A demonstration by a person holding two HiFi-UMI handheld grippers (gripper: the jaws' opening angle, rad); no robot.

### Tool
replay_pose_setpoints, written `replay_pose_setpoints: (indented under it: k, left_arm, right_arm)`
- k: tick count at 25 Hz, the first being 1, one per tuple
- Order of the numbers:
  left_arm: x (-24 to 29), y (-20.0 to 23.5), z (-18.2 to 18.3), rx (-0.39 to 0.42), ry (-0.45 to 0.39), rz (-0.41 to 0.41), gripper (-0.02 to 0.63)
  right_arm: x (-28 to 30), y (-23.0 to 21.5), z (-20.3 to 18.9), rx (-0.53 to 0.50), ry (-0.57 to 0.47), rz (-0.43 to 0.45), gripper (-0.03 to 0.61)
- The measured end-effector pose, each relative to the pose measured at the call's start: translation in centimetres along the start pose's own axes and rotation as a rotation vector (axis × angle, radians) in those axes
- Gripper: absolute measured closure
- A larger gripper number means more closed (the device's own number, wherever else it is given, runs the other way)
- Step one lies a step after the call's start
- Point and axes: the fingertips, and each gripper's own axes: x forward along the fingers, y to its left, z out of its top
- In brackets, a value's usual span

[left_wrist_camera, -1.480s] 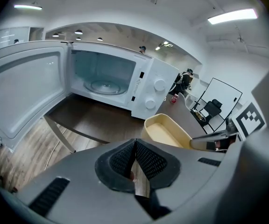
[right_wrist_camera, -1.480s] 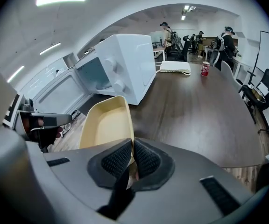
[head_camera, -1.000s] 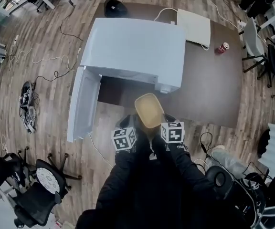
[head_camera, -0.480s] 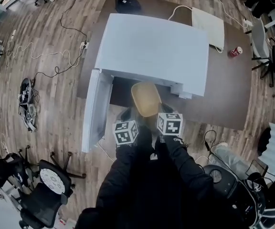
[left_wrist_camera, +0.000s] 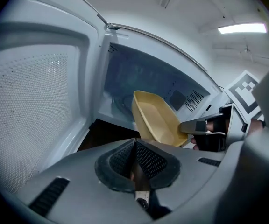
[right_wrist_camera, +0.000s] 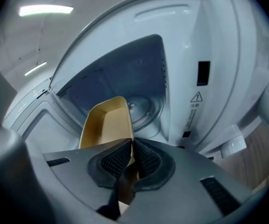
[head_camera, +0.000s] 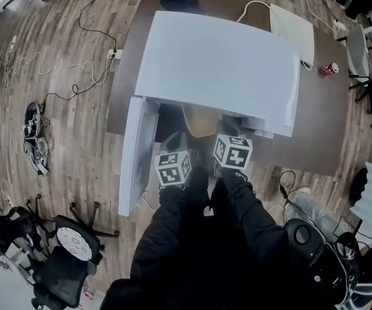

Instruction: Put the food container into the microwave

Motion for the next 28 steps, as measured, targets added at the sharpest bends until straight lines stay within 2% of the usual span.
replay_pose_setpoints:
  k: [15,28]
  left_arm:
    - [4.0,1.3,3.4,0.004,-0.004,-0.006,0.580]
    - [4.6,1.8,3.1,0.013,0.016,-0.002,0.580]
  right_arm:
    - [4.6,-0.4,4.8,0.064,-0.099,-0.035,0.541]
    - [5.5,-0.8,6.3,0.104,-0.178,-0.049,0.540]
